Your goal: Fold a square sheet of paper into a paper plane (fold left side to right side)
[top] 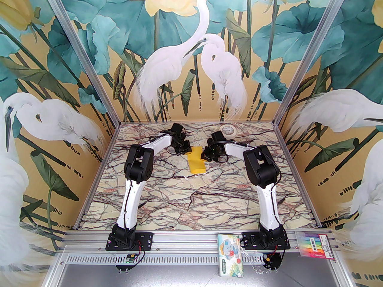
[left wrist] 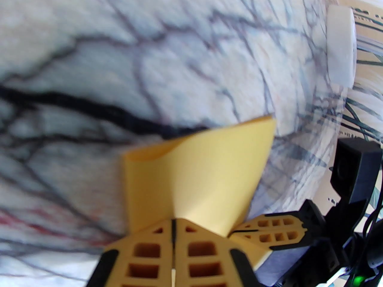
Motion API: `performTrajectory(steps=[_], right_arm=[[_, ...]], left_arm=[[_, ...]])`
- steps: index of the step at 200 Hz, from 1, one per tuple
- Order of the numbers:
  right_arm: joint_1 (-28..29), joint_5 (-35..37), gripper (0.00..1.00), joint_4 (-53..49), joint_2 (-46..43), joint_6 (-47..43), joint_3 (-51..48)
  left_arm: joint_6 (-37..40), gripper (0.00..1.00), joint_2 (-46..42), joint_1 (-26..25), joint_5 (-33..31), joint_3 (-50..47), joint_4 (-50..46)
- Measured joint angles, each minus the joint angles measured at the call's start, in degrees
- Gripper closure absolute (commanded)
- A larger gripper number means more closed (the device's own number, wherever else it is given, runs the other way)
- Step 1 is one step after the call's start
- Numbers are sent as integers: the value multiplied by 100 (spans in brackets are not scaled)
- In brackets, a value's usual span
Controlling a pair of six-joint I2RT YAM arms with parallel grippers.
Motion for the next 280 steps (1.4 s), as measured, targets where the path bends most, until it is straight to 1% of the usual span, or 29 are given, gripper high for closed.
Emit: performTrajectory(steps=[47, 66, 94, 127, 149, 178, 198, 240, 280], right_arm=[[0, 11, 100, -13, 0, 0, 2], [0, 13, 100, -15, 0, -7, 4], [7, 37, 100, -37, 0, -13, 17], [22, 79, 100, -63, 0, -13, 35], [22, 79, 100, -63, 0, -15, 35], [22, 79, 100, -63, 0, -13, 35], [22, 76, 100, -63, 0, -13, 35], [22, 76, 100, -63, 0, -15, 35], [22, 76, 100, -63, 0, -15, 35]], left_arm=[[46, 95, -20, 0, -4, -35, 22], [22, 94, -181, 0, 0, -256, 66], [-164, 94, -815, 11, 66, -1005, 249], [-592, 94, -1711, -26, 310, -2083, 857], [-852, 94, -1982, -155, 461, -2601, 1228], [-1115, 94, -2020, -365, 564, -3080, 1537], [-1222, 94, -2020, -417, 640, -3268, 1661], [-1268, 94, -2017, -417, 636, -3292, 1722], [-1071, 94, -1974, -424, 466, -3292, 1609]])
